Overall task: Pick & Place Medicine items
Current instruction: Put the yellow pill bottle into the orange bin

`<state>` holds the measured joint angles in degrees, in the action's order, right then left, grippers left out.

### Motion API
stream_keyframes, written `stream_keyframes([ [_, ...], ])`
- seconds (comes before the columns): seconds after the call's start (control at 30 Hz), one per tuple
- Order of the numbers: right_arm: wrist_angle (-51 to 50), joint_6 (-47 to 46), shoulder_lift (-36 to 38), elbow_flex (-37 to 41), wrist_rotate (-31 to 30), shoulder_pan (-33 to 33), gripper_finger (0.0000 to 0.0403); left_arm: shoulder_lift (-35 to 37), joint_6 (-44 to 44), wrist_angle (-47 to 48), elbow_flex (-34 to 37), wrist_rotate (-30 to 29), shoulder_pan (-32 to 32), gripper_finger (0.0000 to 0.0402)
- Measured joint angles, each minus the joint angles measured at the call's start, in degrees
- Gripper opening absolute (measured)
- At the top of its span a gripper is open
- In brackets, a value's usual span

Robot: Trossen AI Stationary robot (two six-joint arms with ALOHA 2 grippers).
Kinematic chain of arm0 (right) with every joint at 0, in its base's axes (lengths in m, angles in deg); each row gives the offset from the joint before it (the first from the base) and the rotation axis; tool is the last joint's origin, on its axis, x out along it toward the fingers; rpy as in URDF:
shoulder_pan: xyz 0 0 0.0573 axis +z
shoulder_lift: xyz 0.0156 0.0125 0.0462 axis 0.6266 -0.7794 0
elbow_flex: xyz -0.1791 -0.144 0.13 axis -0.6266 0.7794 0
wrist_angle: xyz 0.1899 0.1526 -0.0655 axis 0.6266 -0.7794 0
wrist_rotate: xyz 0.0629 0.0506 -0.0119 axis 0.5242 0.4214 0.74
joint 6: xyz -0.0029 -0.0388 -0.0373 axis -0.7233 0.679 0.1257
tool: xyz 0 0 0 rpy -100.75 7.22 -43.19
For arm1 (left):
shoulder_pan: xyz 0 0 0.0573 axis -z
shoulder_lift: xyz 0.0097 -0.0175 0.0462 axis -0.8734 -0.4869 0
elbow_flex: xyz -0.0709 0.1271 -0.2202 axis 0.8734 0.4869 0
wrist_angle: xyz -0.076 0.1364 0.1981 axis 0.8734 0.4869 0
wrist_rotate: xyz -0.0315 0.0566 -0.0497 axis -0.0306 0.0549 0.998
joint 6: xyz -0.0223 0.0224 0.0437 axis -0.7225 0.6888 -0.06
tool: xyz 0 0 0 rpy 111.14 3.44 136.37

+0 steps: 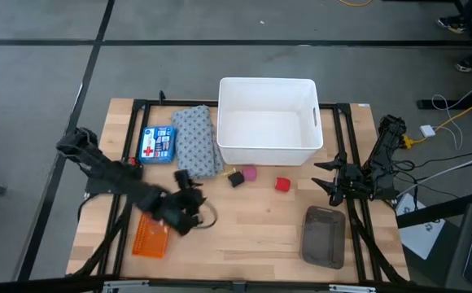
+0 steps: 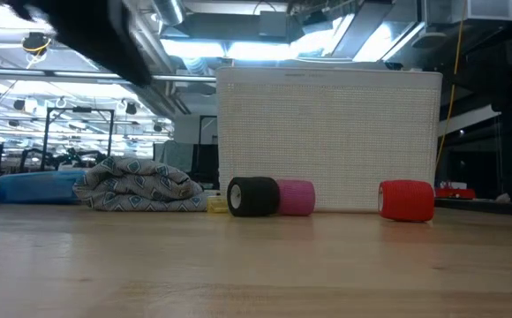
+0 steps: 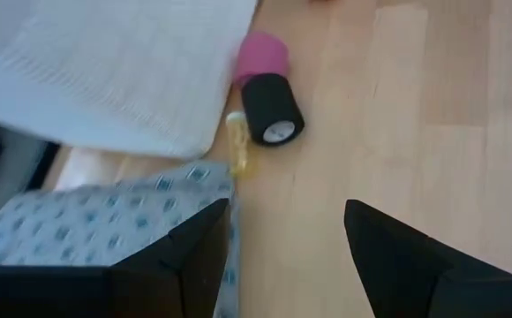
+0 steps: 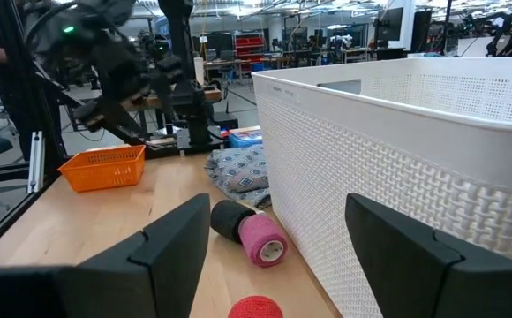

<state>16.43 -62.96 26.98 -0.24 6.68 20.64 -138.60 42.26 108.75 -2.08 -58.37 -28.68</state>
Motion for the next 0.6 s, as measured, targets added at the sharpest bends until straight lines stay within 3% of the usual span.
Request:
stream_keyframes([
  [0.23,0.0,0.0,0.0,0.0,0.0,0.0,0.0265,-1.5,17.9,-15.3,2.3,11.4,-12.2,0.0222],
  [0.4,0.0,0.0,0.0,0.0,0.1,0.0,0.0265,-4.7,19.4,-20.9,4.0,18.2,-18.7,0.0222],
  [0.6,0.0,0.0,0.0,0.0,0.1,0.0,0.0265,-10.8,20.7,-26.3,4.5,18.7,-22.2,0.022],
])
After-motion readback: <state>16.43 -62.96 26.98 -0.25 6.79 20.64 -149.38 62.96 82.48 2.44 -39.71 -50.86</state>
